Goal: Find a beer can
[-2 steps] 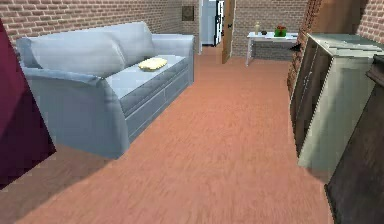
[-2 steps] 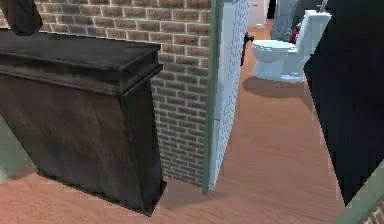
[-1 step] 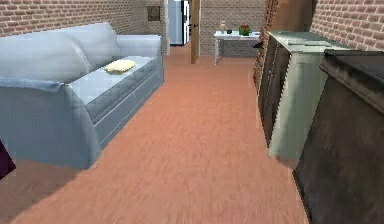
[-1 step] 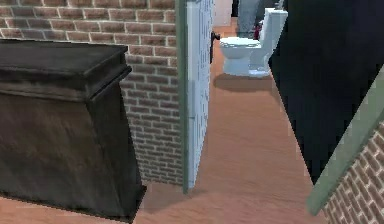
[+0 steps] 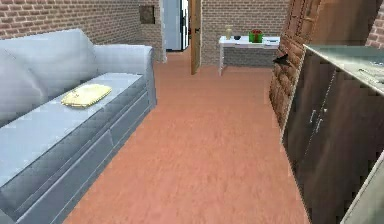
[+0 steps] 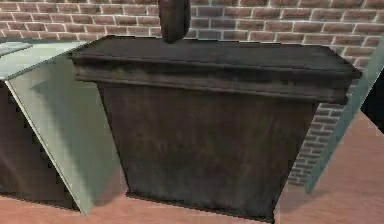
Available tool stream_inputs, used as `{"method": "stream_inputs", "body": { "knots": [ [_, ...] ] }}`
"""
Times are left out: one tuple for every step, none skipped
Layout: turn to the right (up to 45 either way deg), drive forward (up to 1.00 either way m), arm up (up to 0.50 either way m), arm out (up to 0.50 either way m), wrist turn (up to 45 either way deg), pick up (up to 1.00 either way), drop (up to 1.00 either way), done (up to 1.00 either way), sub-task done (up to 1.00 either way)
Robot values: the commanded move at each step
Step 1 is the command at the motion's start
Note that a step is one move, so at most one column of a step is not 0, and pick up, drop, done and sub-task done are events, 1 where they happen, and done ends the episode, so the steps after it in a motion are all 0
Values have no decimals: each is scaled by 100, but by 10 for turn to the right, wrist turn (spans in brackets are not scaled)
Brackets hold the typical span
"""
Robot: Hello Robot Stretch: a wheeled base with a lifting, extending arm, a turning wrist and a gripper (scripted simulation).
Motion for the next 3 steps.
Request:
{"method": "stream_inputs", "body": {
  "knots": [
    [0,100,0,0,0,0,0,0,0],
    [30,0,0,0,0,0,0,0,0],
    [0,100,0,0,0,0,0,0,0]
  ]
}}
